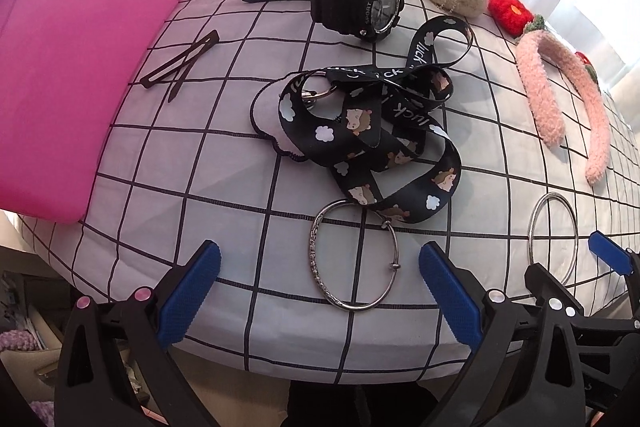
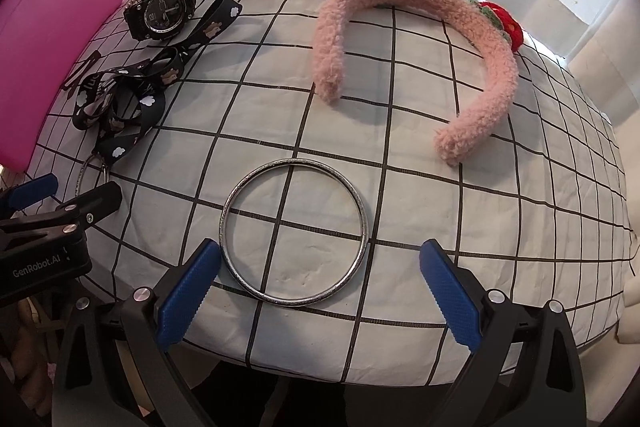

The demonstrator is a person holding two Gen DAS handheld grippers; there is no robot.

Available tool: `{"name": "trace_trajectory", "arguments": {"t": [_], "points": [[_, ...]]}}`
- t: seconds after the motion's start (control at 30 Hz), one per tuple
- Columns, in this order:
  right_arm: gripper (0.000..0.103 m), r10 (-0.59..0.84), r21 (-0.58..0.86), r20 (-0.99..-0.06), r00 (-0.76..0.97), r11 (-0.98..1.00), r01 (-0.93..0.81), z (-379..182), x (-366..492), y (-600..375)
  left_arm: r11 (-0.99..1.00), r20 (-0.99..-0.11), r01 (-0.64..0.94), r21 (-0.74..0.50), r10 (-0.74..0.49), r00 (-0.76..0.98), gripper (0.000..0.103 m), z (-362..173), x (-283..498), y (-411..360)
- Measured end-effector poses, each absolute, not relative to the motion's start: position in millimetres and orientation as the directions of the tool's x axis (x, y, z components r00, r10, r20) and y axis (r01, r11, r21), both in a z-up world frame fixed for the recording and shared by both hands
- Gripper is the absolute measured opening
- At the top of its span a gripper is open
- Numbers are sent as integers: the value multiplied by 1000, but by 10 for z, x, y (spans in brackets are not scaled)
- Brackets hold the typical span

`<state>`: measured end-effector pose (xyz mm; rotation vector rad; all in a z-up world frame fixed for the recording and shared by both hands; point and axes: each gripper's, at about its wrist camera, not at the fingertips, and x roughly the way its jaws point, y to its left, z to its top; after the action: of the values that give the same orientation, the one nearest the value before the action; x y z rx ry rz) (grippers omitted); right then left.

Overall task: Organize jewelry
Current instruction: 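Close the right tool on the plain bangle while the left tool closes on the beaded bangle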

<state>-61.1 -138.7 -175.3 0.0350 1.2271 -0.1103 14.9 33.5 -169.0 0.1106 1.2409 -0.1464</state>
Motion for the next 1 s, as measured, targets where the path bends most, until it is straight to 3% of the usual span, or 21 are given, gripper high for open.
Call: {"name": "trace_trajectory", "arguments": {"t": [0.2,0.33,0.37,0.4,0.47,0.5,1.0], "points": [[93,-55,-23,-939,338,995,98,-1752,-634,-1389,986,-942,169,4,-53,330,77,-1622,77,393],[92,-52,-19,-941,336,995,101,-1747,-632,-1389,986,-939,168,5,-53,341,54,-1590,80,377],[90,-53,-19,-939,339,995,100,-1735,-634,-1386,985,-937,173,7,-54,345,45,-1563,83,327],[85,-52,-19,-938,344,995,98,-1728,-639,-1379,984,-935,178,11,-53,350,43,-1555,75,319],[69,-53,-23,-932,358,996,89,-1688,-651,-1361,984,-934,179,9,-56,352,43,-1550,80,330],[68,-58,-29,-932,359,996,86,-1680,-644,-1355,984,-934,178,6,-58,352,42,-1551,81,336],[67,-39,-6,-925,378,996,89,-1638,-732,-1366,985,-936,173,-3,-63,345,42,-1557,65,386]]}}
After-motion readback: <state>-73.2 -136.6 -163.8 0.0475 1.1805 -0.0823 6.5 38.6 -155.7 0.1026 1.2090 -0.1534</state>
